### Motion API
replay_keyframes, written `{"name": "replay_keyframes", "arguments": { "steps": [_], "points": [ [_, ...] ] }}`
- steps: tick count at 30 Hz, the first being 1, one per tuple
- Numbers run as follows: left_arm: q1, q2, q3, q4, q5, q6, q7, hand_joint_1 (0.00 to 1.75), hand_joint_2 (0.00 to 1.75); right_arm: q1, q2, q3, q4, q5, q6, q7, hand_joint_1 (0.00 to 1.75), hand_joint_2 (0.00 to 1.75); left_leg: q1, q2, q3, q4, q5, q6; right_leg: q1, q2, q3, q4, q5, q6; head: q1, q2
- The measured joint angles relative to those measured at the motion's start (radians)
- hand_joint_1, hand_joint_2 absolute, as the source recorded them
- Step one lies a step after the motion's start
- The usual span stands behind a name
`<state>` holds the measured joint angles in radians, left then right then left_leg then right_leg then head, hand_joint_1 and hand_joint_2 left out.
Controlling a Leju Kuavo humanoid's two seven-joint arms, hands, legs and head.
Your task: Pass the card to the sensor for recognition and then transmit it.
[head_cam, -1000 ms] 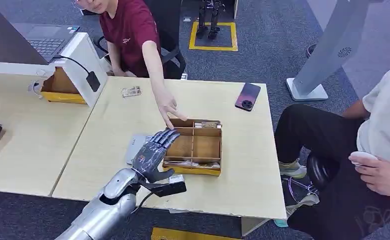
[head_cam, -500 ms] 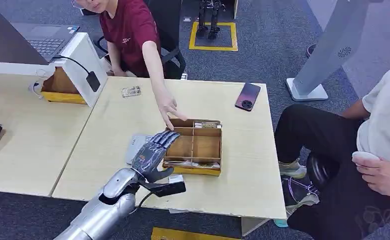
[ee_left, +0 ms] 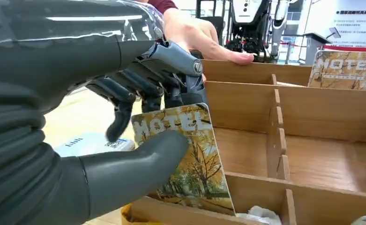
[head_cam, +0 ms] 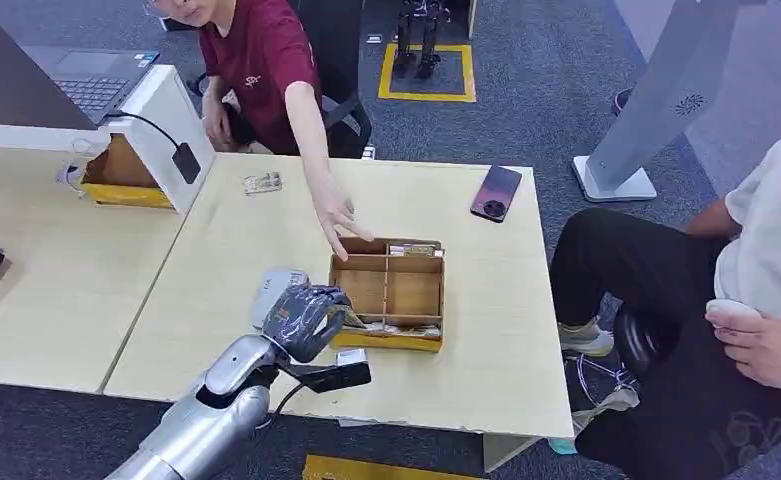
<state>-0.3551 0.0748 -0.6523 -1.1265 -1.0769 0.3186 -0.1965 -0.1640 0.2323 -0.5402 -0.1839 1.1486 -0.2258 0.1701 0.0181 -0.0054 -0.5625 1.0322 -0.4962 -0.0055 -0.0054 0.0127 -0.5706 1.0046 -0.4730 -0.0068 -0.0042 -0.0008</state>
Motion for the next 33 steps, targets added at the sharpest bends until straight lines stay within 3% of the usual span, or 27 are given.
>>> {"name": "replay_keyframes", "arguments": {
  "steps": [18, 26, 33],
  "points": [
    [-0.011, 0.000, 0.000, -0.034, 0.049, -0.022, -0.024, 1.75, 1.75, 0.001, 0.000, -0.015, 0.000, -0.001, 0.000, -0.005, 0.00, 1.75, 0.000, 0.000, 0.000, 0.000, 0.000, 0.000, 0.000, 0.000, 0.000, 0.000, 0.000, 0.000, 0.000, 0.000],
    [-0.213, 0.017, 0.044, -0.091, 0.155, -0.134, -0.020, 1.75, 1.75, 0.001, 0.000, -0.025, 0.000, -0.003, -0.002, 0.000, 0.00, 1.75, 0.000, -0.001, 0.000, 0.001, 0.001, 0.000, 0.000, -0.002, 0.000, 0.000, 0.001, 0.000, 0.000, 0.000],
    [-0.410, 0.004, 0.075, -0.021, 0.143, -0.155, 0.061, 1.75, 1.75, -0.002, 0.000, -0.029, 0.000, 0.009, 0.008, 0.002, 0.00, 1.75, 0.000, -0.001, 0.000, 0.001, 0.002, 0.000, 0.000, -0.001, 0.000, 0.000, 0.001, 0.000, 0.000, 0.000]
  ]
}}
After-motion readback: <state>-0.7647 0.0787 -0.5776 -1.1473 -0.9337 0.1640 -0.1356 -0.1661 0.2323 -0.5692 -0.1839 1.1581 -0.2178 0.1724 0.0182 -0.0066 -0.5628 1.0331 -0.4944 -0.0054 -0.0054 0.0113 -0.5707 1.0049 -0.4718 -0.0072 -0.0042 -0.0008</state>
